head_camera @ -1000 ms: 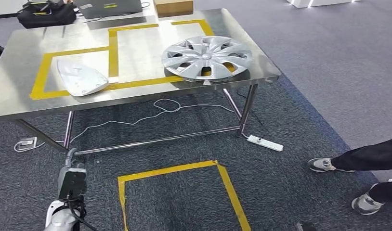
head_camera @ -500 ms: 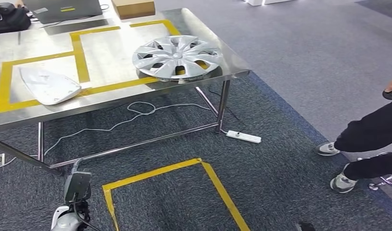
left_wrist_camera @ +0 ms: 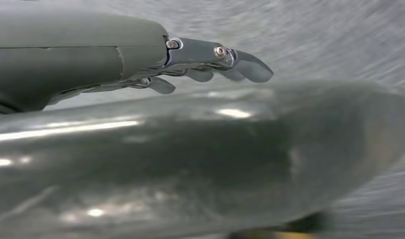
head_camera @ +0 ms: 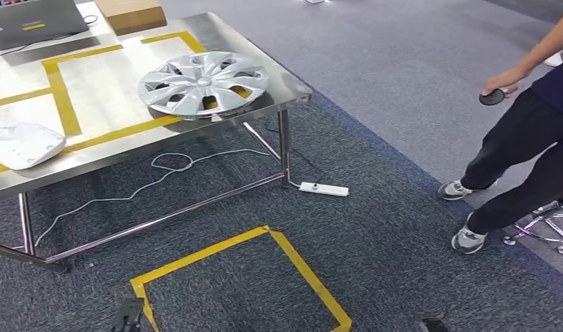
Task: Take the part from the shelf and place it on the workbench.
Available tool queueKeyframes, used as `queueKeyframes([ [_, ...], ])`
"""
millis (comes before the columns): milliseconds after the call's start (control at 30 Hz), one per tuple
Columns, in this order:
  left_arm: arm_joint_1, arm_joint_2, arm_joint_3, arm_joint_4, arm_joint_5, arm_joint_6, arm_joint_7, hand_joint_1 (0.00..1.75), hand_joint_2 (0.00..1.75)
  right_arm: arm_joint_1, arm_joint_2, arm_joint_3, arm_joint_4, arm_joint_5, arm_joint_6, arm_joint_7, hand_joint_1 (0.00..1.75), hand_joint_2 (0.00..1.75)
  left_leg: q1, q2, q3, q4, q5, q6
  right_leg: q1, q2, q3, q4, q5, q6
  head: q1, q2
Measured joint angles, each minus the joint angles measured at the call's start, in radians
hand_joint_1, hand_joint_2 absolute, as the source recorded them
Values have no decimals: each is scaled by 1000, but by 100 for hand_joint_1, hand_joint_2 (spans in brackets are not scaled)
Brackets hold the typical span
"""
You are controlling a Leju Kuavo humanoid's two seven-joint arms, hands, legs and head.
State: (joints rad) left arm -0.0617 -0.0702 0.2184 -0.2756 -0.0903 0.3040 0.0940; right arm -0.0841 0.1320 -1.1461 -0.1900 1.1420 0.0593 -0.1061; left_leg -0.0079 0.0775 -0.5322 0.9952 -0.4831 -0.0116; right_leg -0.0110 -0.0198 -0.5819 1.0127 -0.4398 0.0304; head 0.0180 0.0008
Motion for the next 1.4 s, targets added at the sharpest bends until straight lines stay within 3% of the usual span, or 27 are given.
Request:
queueKeyframes([
  [67, 10, -6, -13, 18, -43, -25, 46, 0, 0, -1, 1, 3, 0, 1, 4, 9, 0, 0, 4, -41, -34, 78, -54, -10, -5, 15, -2, -4, 5, -9, -3, 0],
  [133, 16, -10, -25, 33, -64, -47, 56, 0, 0, -5, 2, 7, 0, 1, 6, 13, 0, 0, 8, -65, -97, 213, -118, -14, -6, 34, -7, -5, 8, -15, -4, 0],
  [167, 19, -10, -31, 39, -70, -54, 58, 0, 0, -6, 2, 9, 0, 2, 7, 14, 0, 0, 9, -67, -119, 260, -131, -15, -7, 44, -8, -4, 9, -15, -4, 0],
  [200, 22, -10, -35, 42, -75, -59, 59, 0, 0, -7, 3, 11, 0, 2, 9, 14, 0, 0, 9, -67, -127, 274, -125, -16, -8, 55, -10, -4, 10, -15, -4, 0],
  [233, 23, -9, -38, 45, -80, -61, 61, 0, 0, -8, 4, 13, 0, 3, 12, 13, 0, 0, 11, -70, -116, 249, -99, -16, -9, 67, -10, -4, 12, -13, -4, 0],
  [267, 22, -7, -42, 47, -84, -63, 64, 0, 0, -11, 6, 16, 0, 3, 15, 11, 0, 0, 14, -78, -87, 191, -61, -17, -11, 79, -10, -4, 14, -9, -4, 0],
  [333, 20, -6, -50, 51, -89, -68, 78, 0, 0, -20, 9, 20, 0, 5, 20, -1, 0, 0, 24, -121, -25, 59, -6, -20, -12, 101, -15, 0, 17, 2, -6, 0],
  [400, 19, -6, -55, 56, -89, -75, 97, 0, 0, -26, 10, 24, 0, 10, 23, -15, 0, 0, 28, -149, -1, 2, 3, -16, -12, 120, -23, 0, 23, 17, -8, 0],
  [467, 19, -6, -57, 58, -88, -74, 111, 0, 0, -20, 10, 27, 0, 17, 23, -21, 0, 0, 25, -136, -1, -2, 7, -1, -16, 131, -31, -7, 30, 30, -9, 0],
  [533, 20, -6, -57, 59, -88, -70, 114, 0, 0, -12, 10, 32, 0, 21, 22, -21, 0, 0, 23, -119, -1, -6, 13, 14, -16, 98, -50, 22, 10, 38, -3, 0],
  [600, 23, -6, -57, 60, -88, -67, 114, 0, 0, -11, 10, 36, 0, 23, 18, -11, 0, 0, 18, -95, -2, -7, 14, 24, -12, 45, -103, 136, -56, 40, 3, 0],
  [667, 27, -5, -57, 63, -92, -56, 115, 0, 0, -10, 10, 39, 0, 23, 12, 13, 0, 0, 12, -69, -2, -6, 13, 29, -11, 28, -159, 266, -113, 41, 4, 0],
  [700, 28, -5, -58, 64, -97, -47, 116, 0, 0, -5, 10, 39, 0, 23, 10, 27, 0, 0, 10, -58, -1, -6, 12, 30, -10, 27, -165, 289, -117, 39, 4, 0],
  [733, 28, -5, -59, 64, -104, -36, 118, 0, 0, 0, 10, 39, 0, 23, 8, 39, 0, 0, 8, -48, 0, -6, 11, 30, -10, 25, -150, 270, -101, 37, 4, 0],
  [800, 28, -6, -64, 65, -121, -13, 120, 0, 0, 7, 10, 39, 0, 24, 6, 55, 0, 0, 6, -31, 5, -6, 8, 27, -5, 2, -71, 136, -45, 29, 4, 0],
  [867, 28, -6, -71, 66, -135, 5, 124, 0, 0, 8, 11, 41, 0, 29, 8, 67, 0, 0, 2, -17, 9, -5, 3, 19, 0, -24, -5, 26, -11, 20, 3, 0],
  [900, 28, -6, -74, 67, -139, 11, 127, 0, 0, 8, 11, 42, 0, 33, 10, 72, 0, 0, 0, -11, 11, -5, 2, 14, 3, -30, 5, 8, -8, 16, 2, 0],
  [967, 28, -7, -79, 68, -146, 17, 140, 0, 0, 12, 11, 45, 0, 40, 15, 81, 0, 0, 0, 0, 13, -8, 2, 4, 4, -14, 3, 7, -4, 6, 2, 0],
  [1033, 29, -7, -84, 69, -159, 15, 166, 0, 0, 15, 13, 47, 0, 44, 18, 85, 0, 0, 2, -14, 6, 10, -18, -7, 1, 2, 2, 1, 2, -5, -1, 0],
  [1067, 30, -5, -87, 70, -169, 13, 182, 0, 0, 15, 13, 47, 0, 45, 18, 84, 0, 0, 4, -31, -10, 47, -43, -12, -2, 10, 2, -3, 5, -10, -2, 0],
  [1133, 34, -1, -98, 74, -188, 11, 220, 0, 0, 14, 14, 47, 0, 44, 16, 75, 0, 0, 7, -60, -72, 179, -110, -17, -3, 28, -1, -4, 8, -16, -4, 0],
  [1167, 37, 2, -103, 76, -196, 10, 237, 0, 0, 14, 14, 47, 0, 44, 15, 70, 0, 0, 8, -65, -102, 241, -132, -19, -3, 38, -3, -4, 9, -17, -4, 0],
  [1200, 40, 4, -108, 78, -201, 9, 249, 0, 0, 14, 14, 47, 0, 43, 15, 66, 0, 0, 8, -67, -121, 275, -135, -19, -3, 50, -4, -4, 9, -17, -4, 0],
  [1233, 43, 6, -111, 79, -203, 9, 256, 0, 0, 15, 14, 47, 0, 43, 15, 64, 0, 0, 9, -68, -121, 271, -117, -19, -3, 61, -4, -4, 10, -16, -4, 0],
  [1267, 46, 9, -113, 79, -204, 8, 259, 0, 0, 15, 14, 47, 0, 43, 16, 63, 0, 0, 10, -72, -102, 226, -82, -19, -4, 73, -4, -4, 11, -14, -4, 0],
  [1333, 47, 13, -117, 80, -206, 7, 262, 0, 0, 14, 15, 48, 0, 43, 17, 62, 0, 0, 16, -105, -40, 88, -12, -18, -4, 94, -6, -1, 13, -7, -4, 0],
  [1400, 46, 15, -122, 82, -208, 10, 271, 0, 0, 12, 15, 48, 0, 43, 17, 57, 0, 0, 19, -136, -6, 6, 10, -11, -3, 112, -14, 2, 17, 4, -4, 0],
])
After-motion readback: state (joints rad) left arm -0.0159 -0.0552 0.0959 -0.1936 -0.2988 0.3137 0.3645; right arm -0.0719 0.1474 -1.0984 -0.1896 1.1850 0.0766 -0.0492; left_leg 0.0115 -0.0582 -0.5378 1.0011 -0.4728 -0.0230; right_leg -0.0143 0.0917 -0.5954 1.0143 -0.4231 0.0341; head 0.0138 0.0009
